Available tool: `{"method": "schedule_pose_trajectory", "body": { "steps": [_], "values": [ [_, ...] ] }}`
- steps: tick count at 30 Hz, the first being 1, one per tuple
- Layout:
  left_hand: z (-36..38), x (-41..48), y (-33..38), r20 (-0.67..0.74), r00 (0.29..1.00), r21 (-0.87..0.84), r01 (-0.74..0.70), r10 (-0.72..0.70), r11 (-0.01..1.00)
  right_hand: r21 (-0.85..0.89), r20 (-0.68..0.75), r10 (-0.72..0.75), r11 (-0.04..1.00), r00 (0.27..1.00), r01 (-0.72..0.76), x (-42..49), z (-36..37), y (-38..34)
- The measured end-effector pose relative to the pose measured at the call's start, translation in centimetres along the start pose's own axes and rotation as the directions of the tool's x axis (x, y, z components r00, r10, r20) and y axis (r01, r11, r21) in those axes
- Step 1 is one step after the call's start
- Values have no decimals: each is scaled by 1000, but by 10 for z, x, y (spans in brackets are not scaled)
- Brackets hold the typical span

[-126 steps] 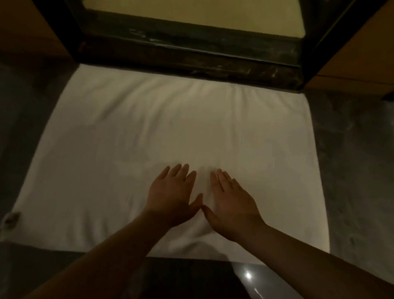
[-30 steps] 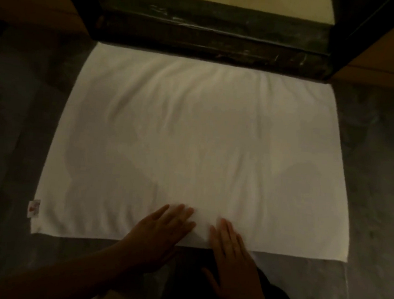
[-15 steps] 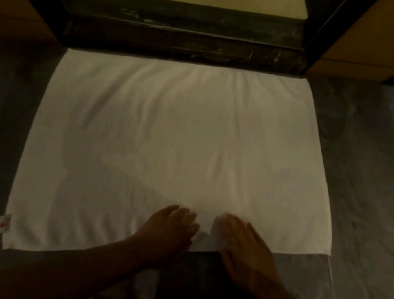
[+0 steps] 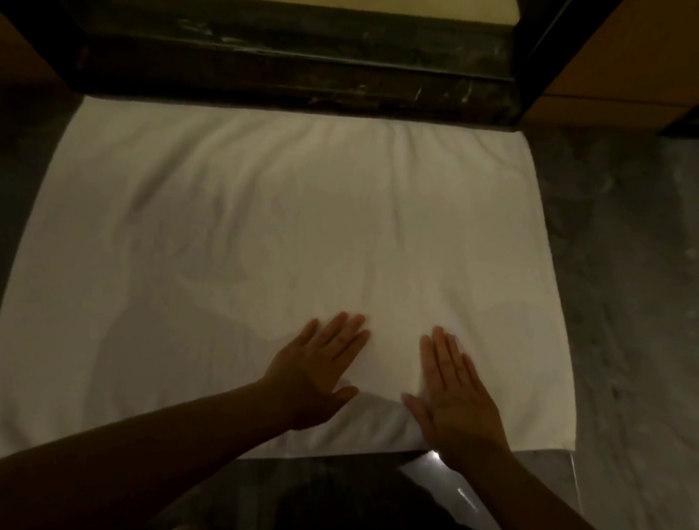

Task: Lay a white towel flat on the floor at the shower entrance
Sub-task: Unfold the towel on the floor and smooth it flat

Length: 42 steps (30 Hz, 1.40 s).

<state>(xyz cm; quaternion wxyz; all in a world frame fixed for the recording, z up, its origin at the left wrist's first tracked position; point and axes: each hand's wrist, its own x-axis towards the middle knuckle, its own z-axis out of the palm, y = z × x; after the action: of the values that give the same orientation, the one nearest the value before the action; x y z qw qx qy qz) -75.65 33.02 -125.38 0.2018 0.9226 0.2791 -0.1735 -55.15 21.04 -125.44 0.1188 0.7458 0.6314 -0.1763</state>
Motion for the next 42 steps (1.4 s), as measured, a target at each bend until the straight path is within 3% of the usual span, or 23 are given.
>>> {"method": "schedule_pose_trajectory", "body": {
  "steps": [3, 6, 10, 13, 16, 22, 25, 29, 36, 39, 42],
  "values": [
    [0, -4, 1, -26, 999, 1, 19, -19, 1000, 42, -60, 42, 998, 997, -40, -2, -9, -6],
    [1, -14, 5, -89, 996, 20, -17, 19, 1000, 131, -108, 192, 975, 975, -177, -4, -7, -11],
    [8, -20, 12, -147, 987, -17, -62, 59, 998, 268, -37, 362, 902, 931, -340, -10, 7, 5],
    [11, -16, 15, -180, 982, -9, -63, 60, 998, 240, -37, 344, 914, 938, -326, -15, 11, 20],
    [5, -3, 20, -121, 990, -3, -68, 67, 998, 203, -24, 362, 914, 932, -350, -15, 13, 23],
    [-12, 60, 38, -161, 963, 111, -200, 216, 973, 192, -114, 275, 949, 955, -250, -1, 1, 28],
    [-25, 91, 60, -142, 952, 184, -242, 269, 953, 230, -153, 333, 928, 930, -294, 14, -3, 48],
    [-23, 110, 78, -39, 971, 156, -227, 235, 961, 221, -64, 320, 928, 945, -299, 19, 6, 86],
    [-23, 110, 82, -16, 966, 164, -254, 260, 953, 254, -92, 366, 908, 926, -334, 13, 8, 99],
    [-21, 114, 90, 23, 949, 188, -312, 314, 931, 254, -167, 274, 940, 947, -227, 29, -10, 101],
    [-14, 113, 104, 67, 943, 79, -329, 325, 941, 209, -240, 172, 970, 955, -122, 73, -33, 109]
  ]
}}
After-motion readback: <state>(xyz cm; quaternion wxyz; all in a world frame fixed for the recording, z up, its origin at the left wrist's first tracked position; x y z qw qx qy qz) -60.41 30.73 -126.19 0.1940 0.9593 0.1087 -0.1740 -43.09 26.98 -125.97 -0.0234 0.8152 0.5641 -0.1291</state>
